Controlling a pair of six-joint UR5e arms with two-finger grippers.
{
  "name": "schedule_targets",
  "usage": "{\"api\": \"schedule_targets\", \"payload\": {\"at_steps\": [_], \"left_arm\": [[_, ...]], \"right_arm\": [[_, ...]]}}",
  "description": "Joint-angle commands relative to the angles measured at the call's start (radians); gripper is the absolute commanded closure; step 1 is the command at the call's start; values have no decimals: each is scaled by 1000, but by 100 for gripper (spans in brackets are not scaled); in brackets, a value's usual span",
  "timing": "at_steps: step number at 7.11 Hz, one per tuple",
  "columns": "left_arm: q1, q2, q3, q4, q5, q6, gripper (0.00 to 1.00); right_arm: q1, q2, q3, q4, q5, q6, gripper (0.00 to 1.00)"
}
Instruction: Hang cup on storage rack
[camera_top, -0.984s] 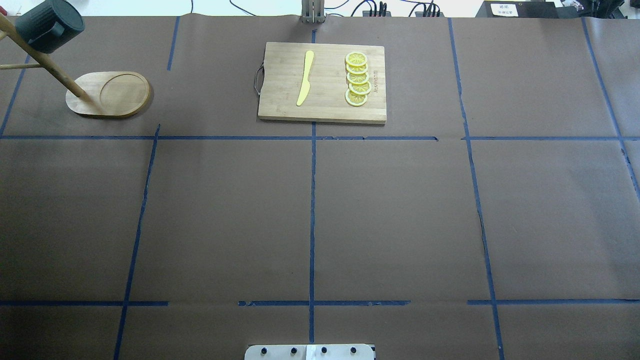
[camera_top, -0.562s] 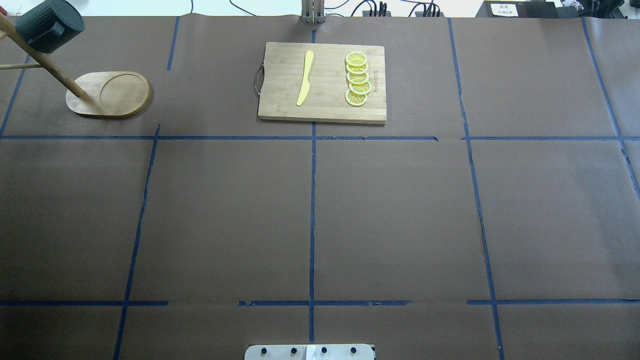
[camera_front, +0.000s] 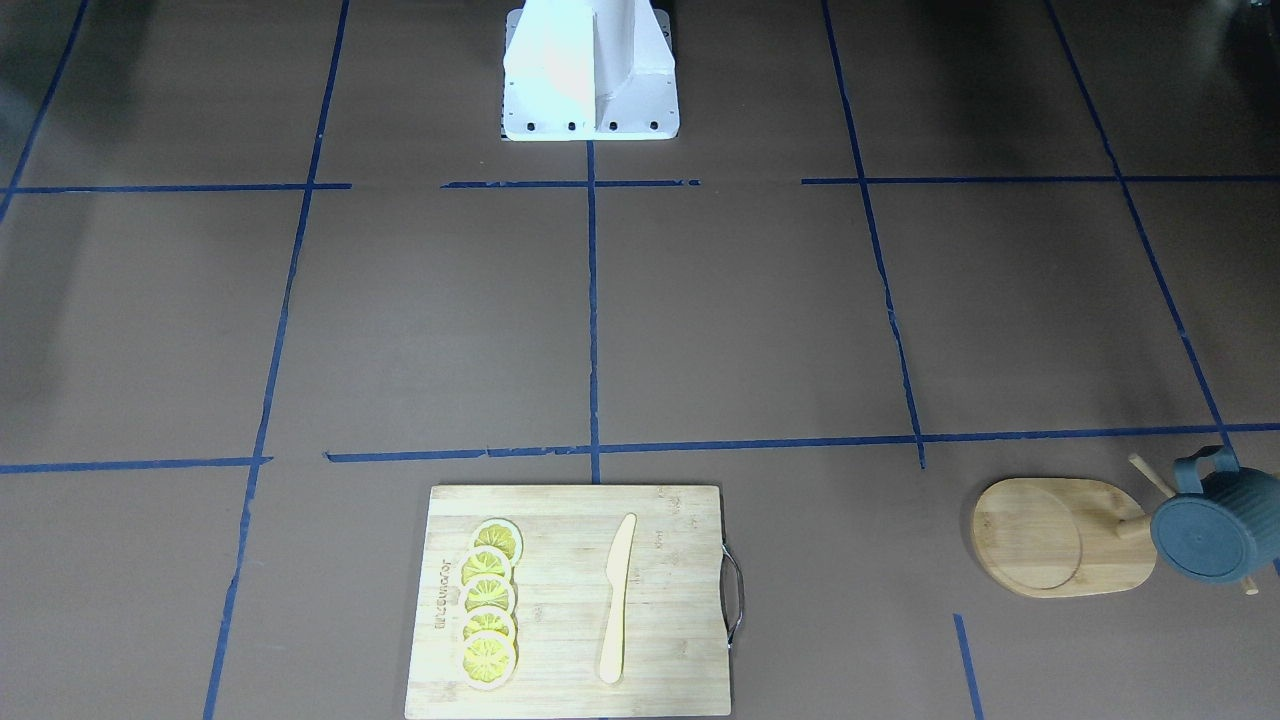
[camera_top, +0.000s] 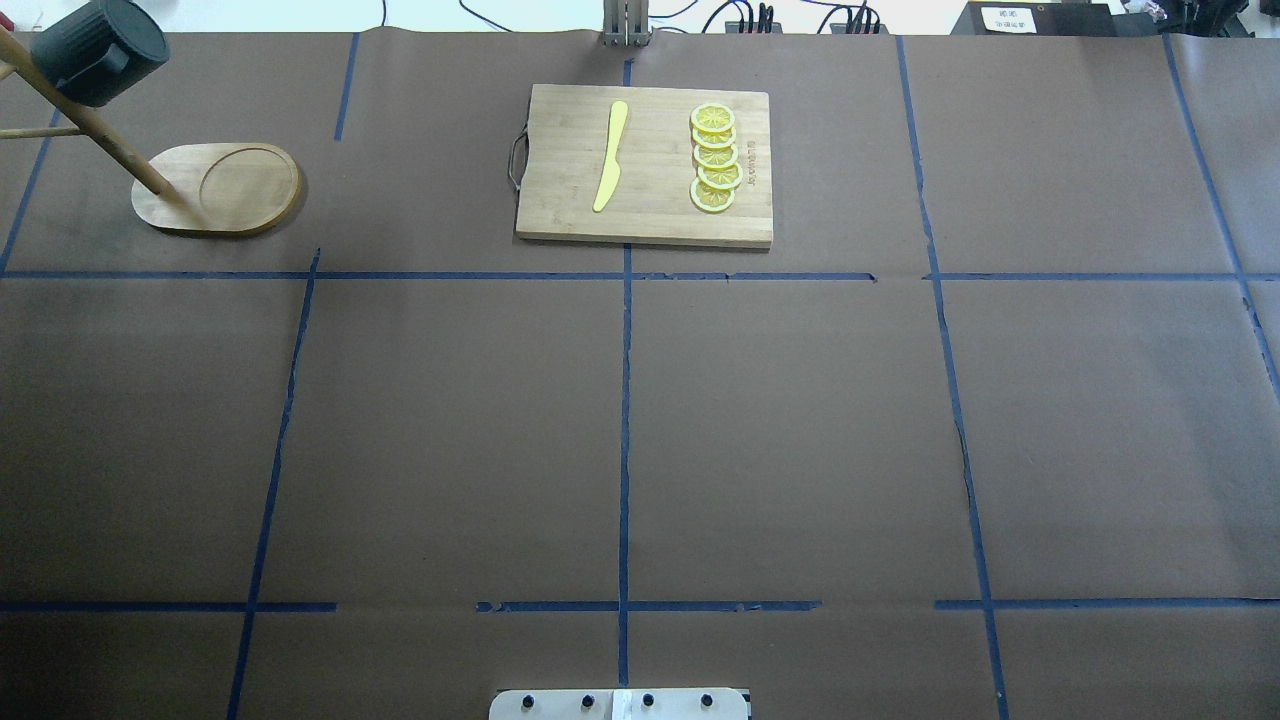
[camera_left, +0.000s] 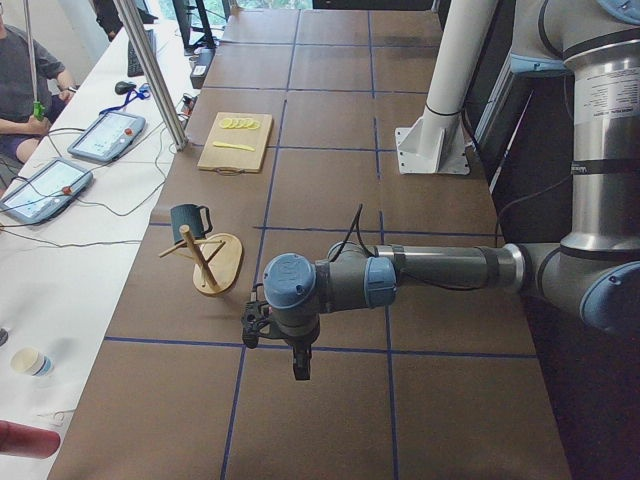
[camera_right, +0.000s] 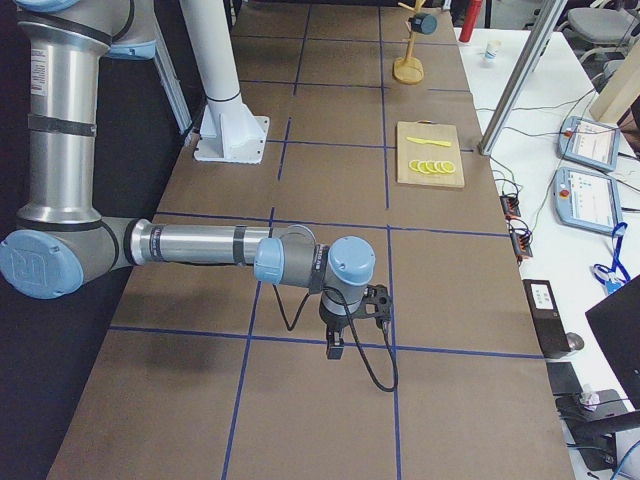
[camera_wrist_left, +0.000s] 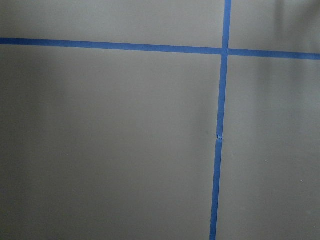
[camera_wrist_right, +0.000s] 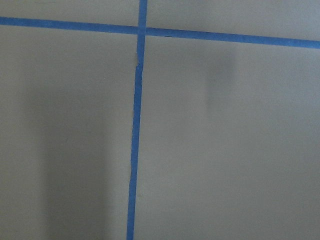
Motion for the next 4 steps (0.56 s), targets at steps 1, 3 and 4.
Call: {"api": "schedule_targets", "payload": {"at_steps": [1, 3, 4], "left_arm": [[0, 2, 1, 0, 0, 0, 0], [0, 10, 1, 3, 0, 0, 0], [0, 17, 0, 0, -3, 0, 0]], "right_arm": [[0, 0, 2, 0, 0, -1, 0], [0, -2, 0, 0, 0, -1, 0], [0, -2, 0, 0, 0, -1, 0]]}}
